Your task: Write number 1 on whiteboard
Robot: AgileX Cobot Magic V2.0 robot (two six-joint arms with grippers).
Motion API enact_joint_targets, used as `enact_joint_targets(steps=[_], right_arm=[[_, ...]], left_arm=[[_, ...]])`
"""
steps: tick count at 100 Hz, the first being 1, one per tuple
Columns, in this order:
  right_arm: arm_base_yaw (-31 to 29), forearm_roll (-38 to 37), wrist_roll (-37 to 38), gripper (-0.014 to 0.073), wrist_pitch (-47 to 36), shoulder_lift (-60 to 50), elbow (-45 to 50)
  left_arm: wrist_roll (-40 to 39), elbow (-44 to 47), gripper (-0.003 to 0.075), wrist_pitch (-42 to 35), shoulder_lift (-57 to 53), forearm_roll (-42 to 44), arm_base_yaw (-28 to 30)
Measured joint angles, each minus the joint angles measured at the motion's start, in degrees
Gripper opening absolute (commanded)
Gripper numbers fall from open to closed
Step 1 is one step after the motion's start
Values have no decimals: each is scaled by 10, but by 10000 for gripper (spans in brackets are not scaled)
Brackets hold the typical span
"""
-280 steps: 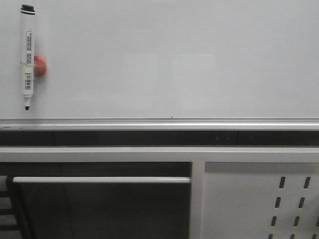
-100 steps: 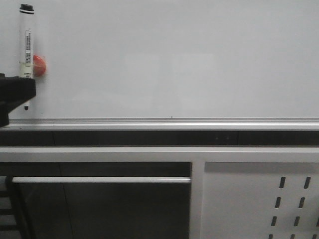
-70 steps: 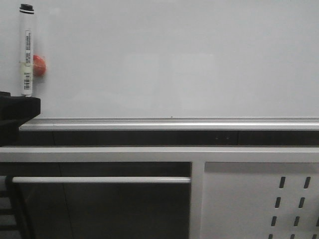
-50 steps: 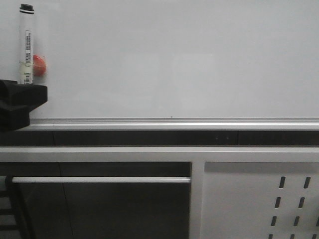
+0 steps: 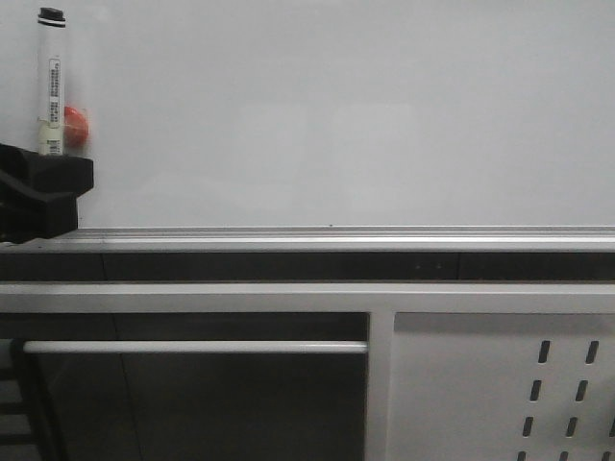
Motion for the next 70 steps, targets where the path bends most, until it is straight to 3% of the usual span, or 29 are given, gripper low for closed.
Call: enact_joint_targets(steps=[9, 34, 56, 70], right_arm=[[0, 0, 0, -71, 0, 0, 0], [0, 4, -25, -71, 25, 0, 0], [0, 86, -122, -71, 81, 20, -1], [7, 97, -154, -71, 128, 57, -1]], left_arm=[[0, 0, -19, 0, 1, 0, 0], [0, 0, -18, 0, 1, 60, 0], [0, 21, -18, 0, -32, 148, -1], [0, 32, -18, 0, -62, 208, -1]])
